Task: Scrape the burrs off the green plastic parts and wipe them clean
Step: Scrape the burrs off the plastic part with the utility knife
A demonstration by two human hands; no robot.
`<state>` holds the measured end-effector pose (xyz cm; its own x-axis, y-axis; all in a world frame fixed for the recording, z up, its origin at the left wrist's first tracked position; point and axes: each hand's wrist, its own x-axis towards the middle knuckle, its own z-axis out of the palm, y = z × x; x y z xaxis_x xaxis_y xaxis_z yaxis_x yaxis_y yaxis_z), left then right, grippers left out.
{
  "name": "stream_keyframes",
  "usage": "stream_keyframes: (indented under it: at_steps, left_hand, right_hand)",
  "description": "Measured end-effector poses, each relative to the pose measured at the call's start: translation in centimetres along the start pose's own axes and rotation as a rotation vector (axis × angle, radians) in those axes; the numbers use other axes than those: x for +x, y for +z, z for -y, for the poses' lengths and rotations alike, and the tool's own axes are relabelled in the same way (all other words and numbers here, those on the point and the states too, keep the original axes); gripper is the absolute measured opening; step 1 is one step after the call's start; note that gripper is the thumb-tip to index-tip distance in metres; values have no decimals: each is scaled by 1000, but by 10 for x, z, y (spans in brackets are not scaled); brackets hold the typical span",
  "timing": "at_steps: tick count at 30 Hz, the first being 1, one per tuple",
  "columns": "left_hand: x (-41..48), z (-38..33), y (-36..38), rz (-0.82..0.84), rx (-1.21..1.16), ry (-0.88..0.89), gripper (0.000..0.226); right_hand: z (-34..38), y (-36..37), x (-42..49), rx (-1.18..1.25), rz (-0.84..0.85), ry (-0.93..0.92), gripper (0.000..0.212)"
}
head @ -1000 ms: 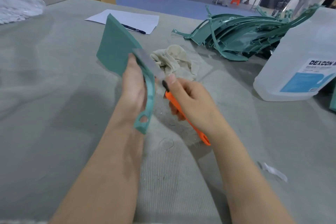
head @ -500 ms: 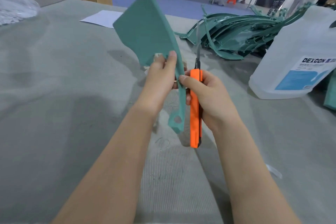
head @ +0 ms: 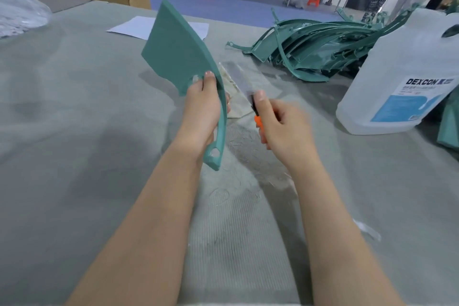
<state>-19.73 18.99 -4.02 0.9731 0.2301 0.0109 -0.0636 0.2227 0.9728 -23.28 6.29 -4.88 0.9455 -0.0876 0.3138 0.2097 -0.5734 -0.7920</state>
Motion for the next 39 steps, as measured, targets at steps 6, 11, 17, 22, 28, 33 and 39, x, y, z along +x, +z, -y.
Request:
stream_keyframes:
  at_steps: [6, 11, 17, 22, 28, 33, 39]
  left_hand:
    - [3, -7, -4, -58, 59, -107, 39]
    - [2, -8, -4, -59, -139, -147, 37]
    - [0, -11, 0, -52, -413, -206, 41]
    - [3, -6, -2, -18, -501, -142, 38]
    - [2, -7, -11, 92, -571, -204, 51]
    - [10, -13, -18, 86, -584, -229, 45]
    - [11, -13, -27, 109, -687, -234, 38]
  right_hand:
    - [-1, 7, -4, -53, 96, -60, 58]
    - [-2, 13, -5, -38, 134, -91, 59]
    - [-1, 14, -6, -13, 151, -110, 58]
    - [0, 15, -7, -2, 195, -135, 58]
    - [2, 18, -9, 8, 247, -179, 51]
    - [4, 20, -14, 1, 311, -243, 51]
    - [12, 24, -22, -41, 331, -338, 59]
